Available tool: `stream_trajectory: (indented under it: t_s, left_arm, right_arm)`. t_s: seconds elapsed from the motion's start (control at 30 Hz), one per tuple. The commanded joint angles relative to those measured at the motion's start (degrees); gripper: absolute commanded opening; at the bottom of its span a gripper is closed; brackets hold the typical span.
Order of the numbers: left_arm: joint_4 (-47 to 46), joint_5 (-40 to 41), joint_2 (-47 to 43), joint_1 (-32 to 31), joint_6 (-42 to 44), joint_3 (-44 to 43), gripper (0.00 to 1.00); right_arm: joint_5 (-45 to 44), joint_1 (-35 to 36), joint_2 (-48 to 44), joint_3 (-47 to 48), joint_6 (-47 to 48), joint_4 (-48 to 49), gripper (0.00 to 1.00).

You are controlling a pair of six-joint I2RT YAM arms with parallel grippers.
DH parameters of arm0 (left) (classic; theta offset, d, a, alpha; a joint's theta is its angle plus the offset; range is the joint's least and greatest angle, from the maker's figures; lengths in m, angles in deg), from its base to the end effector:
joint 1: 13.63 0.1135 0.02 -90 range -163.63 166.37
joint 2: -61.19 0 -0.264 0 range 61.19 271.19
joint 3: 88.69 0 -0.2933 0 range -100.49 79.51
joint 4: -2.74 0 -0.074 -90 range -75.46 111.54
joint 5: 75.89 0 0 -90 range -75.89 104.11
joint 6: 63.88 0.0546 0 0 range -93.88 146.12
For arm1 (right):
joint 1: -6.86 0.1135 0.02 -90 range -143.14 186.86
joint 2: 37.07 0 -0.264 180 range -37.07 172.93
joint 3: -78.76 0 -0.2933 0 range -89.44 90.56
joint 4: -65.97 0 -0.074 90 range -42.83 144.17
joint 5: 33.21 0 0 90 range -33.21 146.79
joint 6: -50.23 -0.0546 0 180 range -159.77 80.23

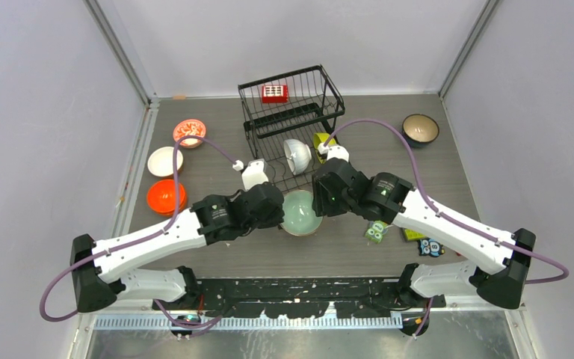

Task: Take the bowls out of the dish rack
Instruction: Place the bowl at the center of the board.

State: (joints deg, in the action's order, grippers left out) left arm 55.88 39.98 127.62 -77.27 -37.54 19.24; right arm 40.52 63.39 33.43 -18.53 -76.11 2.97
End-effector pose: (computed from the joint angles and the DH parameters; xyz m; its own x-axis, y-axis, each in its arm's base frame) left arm 0.1499 -0.2488 0.2935 -0.7505 -0.3016 -0.5881 0.0063 0.8865 -0.4627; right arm 0.1774 0.2405 0.3264 -0.7608 -0.1194 -0.6379 -0.3131 0.9285 0.1997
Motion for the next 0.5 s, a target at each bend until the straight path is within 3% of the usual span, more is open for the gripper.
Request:
stream_trajectory:
  t_s: [0.0, 0.47]
  left_arm:
    - [-5.30, 0.73, -2.47, 0.31, -0.94, -0.78, 0.00]
    - [-5.80, 0.78, -3.45, 0.29, -1.30, -0.04, 0.00]
  right_arm:
    - [1.29, -0.06, -0.12, -0.51, -0.45, 2.01, 0.41]
    - [0.97, -0.27, 0.76, -1.74, -0.91, 2.50, 0.30]
